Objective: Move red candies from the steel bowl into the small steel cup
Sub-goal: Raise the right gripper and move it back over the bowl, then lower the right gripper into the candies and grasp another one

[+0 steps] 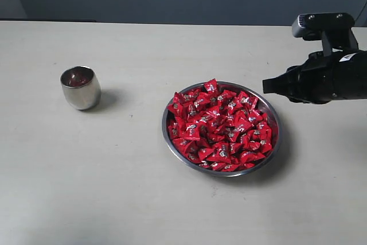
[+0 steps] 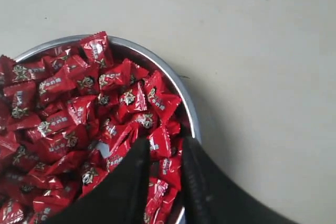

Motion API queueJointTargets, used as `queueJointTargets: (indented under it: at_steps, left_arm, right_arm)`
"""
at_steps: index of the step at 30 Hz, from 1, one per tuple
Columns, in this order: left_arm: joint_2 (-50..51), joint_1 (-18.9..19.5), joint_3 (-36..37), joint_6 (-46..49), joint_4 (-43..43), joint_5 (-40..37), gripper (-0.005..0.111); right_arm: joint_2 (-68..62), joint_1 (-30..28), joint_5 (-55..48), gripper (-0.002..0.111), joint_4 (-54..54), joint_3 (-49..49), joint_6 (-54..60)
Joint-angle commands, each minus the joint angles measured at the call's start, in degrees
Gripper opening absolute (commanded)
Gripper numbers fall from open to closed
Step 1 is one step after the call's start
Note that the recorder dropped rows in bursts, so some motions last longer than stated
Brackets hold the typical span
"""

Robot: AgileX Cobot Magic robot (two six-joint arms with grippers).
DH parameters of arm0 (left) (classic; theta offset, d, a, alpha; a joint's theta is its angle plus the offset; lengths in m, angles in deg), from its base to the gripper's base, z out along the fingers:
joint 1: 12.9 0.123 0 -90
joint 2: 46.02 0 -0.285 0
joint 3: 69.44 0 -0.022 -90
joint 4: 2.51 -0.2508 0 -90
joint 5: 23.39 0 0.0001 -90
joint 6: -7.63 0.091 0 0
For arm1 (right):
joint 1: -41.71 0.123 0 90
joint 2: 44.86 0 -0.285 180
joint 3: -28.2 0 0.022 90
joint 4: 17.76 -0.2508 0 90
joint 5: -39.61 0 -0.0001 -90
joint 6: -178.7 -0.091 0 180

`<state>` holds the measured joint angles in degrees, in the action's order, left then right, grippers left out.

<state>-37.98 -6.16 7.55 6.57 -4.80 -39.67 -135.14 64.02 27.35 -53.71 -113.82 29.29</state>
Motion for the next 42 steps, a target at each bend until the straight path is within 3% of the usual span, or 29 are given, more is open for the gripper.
queueJointTargets:
  at_steps: [1, 10, 16, 42]
  left_arm:
    - [-0.26, 0.03, 0.22, -0.07, 0.12, -0.03, 0.0]
    - [-0.26, 0.03, 0.22, -0.07, 0.12, -0.03, 0.0]
    - [-0.26, 0.03, 0.22, -0.07, 0.12, -0.03, 0.0]
    - [-0.26, 0.03, 0.22, -0.07, 0.12, -0.03, 0.0]
  right_arm:
    - [-3.84, 1.72, 1.01, 0.022, -2.26, 0.33, 0.79]
    - [-10.9, 10.11, 0.43, 0.022, -4.47, -4.91, 0.79]
    - [-14.18, 12.66, -2.68, 0.022, -9.16, -9.48, 0.79]
    - [-18.53, 13.14, -14.65, 0.022, -15.88, -13.15, 0.92]
